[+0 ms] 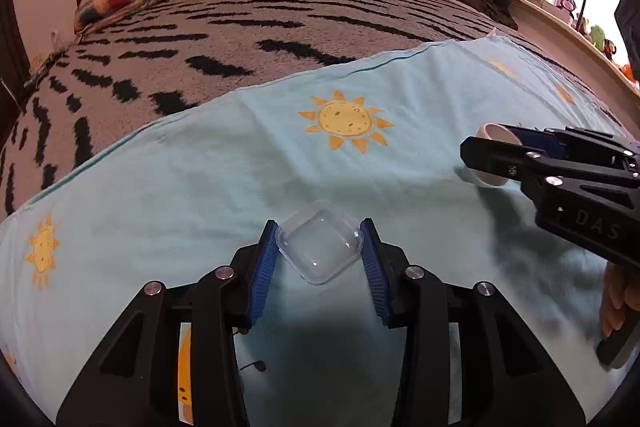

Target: Collect trash

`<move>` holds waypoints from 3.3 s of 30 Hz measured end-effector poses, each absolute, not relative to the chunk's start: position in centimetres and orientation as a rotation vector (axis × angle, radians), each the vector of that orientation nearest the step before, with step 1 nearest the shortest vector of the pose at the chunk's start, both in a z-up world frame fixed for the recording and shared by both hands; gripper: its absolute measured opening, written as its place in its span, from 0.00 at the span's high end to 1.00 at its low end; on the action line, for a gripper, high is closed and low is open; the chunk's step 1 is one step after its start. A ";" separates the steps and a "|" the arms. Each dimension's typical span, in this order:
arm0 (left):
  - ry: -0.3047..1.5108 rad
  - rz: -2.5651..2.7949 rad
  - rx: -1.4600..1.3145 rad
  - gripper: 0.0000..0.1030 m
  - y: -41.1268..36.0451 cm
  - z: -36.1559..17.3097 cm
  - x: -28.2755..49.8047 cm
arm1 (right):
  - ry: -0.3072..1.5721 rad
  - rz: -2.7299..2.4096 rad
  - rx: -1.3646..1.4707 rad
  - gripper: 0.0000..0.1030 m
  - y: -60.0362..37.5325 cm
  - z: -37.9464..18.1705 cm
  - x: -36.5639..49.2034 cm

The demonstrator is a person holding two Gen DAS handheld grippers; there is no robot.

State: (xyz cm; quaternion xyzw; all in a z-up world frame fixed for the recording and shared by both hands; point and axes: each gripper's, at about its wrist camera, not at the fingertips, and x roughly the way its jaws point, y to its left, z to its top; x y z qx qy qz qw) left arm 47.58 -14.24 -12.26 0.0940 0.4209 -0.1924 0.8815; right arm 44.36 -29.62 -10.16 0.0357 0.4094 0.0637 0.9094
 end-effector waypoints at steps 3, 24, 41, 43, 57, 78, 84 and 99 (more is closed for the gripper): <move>0.878 -0.401 0.189 0.62 -14.0 -12.0 46.5 | 0.830 0.132 0.042 0.68 -29.4 -9.3 43.1; 0.803 -0.393 0.119 0.62 -9.2 -3.6 21.6 | 0.781 0.245 -0.011 0.67 -24.1 -2.5 20.6; 0.784 -0.380 0.146 0.62 -8.0 -10.7 3.7 | 0.748 0.221 0.033 0.67 -24.3 -9.3 2.4; 0.787 -0.379 0.152 0.62 -7.9 -11.5 2.4 | 0.759 0.213 0.043 0.67 -24.4 -10.3 1.4; 0.977 -0.359 0.120 0.62 -6.0 -23.3 -0.4 | 0.982 0.219 0.110 0.67 -22.5 -22.8 0.4; 1.110 -0.385 0.086 0.46 -5.8 -26.9 1.2 | 1.079 0.210 0.146 0.45 -23.5 -27.1 2.4; 1.034 -0.344 0.062 0.24 -4.5 -23.3 1.1 | 0.996 0.165 0.158 0.20 -25.4 -24.2 2.5; 0.665 -0.171 0.135 0.08 -2.2 -7.8 -2.3 | 0.617 -0.057 -0.036 0.03 -26.2 -9.0 -2.3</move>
